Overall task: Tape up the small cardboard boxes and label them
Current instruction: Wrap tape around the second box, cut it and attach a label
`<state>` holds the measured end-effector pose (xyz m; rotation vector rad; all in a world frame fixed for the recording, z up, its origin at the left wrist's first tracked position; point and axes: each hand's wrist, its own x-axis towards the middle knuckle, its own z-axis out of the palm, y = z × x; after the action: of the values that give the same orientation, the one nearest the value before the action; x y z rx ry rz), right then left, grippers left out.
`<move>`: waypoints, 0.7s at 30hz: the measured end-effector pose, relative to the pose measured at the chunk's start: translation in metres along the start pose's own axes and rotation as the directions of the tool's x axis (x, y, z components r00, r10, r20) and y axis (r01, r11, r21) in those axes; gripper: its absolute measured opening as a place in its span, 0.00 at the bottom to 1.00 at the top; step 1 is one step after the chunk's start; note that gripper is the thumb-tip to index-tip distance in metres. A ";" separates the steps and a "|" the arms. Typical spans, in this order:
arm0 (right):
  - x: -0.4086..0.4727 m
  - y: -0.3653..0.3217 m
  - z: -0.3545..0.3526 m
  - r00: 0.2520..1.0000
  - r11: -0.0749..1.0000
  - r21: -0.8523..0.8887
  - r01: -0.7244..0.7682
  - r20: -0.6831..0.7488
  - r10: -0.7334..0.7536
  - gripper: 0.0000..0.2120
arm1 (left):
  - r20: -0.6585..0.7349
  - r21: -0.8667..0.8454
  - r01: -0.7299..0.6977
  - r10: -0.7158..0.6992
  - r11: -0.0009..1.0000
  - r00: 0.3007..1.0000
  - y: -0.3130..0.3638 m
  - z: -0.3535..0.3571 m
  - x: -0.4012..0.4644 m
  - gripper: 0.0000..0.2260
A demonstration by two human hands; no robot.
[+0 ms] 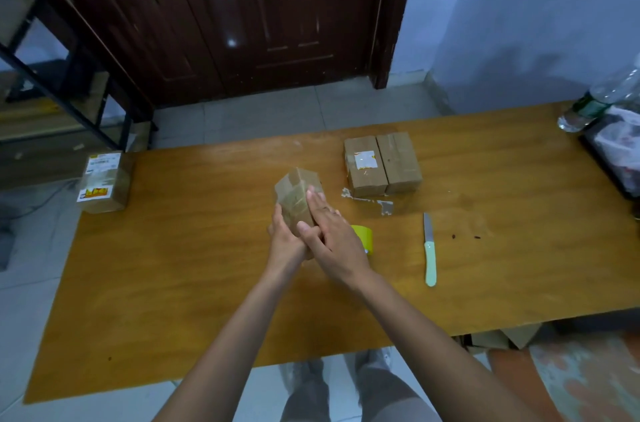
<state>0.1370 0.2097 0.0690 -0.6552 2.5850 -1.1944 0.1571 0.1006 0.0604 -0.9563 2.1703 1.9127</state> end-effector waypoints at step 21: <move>0.024 0.010 -0.042 0.875 0.650 0.682 -0.335 -0.029 0.483 0.44 | -0.012 -0.179 -0.001 -0.001 0.984 1.000 0.048 0.012 -0.002 0.28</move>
<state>0.0971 0.2320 0.0879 0.2246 2.0157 -1.9085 0.1309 0.1134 0.1002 -0.9962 2.0312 2.1372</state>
